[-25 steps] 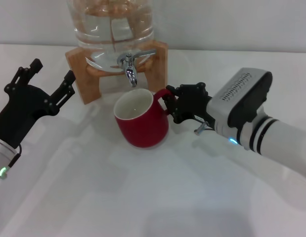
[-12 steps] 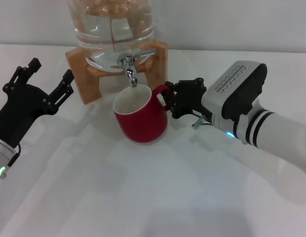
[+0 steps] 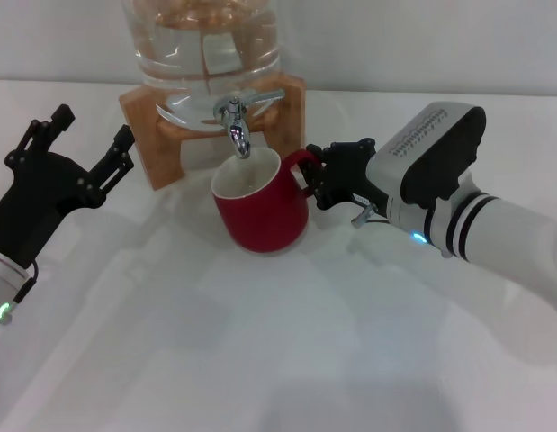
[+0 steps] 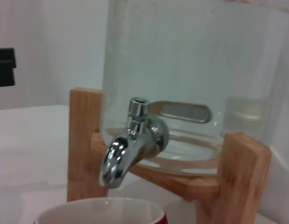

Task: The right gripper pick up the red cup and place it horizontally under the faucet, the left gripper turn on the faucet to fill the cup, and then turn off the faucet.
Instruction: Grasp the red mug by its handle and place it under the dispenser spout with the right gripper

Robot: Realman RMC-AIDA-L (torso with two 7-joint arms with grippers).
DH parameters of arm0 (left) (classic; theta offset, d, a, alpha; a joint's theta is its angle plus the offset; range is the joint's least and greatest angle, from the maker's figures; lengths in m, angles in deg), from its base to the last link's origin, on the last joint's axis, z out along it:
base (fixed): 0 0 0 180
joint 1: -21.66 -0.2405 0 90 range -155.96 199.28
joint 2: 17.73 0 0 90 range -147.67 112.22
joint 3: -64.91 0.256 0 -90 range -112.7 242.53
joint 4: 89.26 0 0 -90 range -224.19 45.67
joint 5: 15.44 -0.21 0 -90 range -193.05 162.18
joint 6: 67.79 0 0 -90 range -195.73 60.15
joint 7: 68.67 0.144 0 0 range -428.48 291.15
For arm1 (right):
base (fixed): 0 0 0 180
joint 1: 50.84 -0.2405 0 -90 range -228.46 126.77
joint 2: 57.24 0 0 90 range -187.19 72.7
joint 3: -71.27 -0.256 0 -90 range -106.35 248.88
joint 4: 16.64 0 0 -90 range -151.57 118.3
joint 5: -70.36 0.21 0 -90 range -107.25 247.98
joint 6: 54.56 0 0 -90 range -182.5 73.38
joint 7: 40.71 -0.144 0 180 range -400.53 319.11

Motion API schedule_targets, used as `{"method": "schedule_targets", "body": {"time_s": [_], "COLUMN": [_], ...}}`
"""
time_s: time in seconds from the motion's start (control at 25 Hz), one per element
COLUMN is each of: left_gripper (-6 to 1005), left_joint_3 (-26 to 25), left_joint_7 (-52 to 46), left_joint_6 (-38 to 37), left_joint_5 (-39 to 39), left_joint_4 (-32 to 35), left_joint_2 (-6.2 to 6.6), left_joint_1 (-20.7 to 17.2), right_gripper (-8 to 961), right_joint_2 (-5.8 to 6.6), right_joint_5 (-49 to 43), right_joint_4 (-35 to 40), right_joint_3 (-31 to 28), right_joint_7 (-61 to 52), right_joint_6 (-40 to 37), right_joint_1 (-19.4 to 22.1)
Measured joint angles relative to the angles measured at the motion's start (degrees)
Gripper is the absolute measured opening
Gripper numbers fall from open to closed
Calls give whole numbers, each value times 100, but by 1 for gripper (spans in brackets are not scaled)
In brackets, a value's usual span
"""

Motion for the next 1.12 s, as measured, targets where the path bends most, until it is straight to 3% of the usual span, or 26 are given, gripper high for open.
{"method": "schedule_targets", "body": {"time_s": [1.12], "left_gripper": [847], "left_joint_3": [0], "left_joint_7": [-2], "left_joint_6": [62], "left_joint_5": [0], "left_joint_4": [-2], "left_joint_2": [0], "left_joint_1": [-18], "right_gripper": [134], "right_joint_2": [0], "right_joint_5": [181], "right_joint_4": [5], "right_joint_3": [92], "right_joint_7": [-2], "right_joint_6": [44], "right_joint_1": [-50]}}
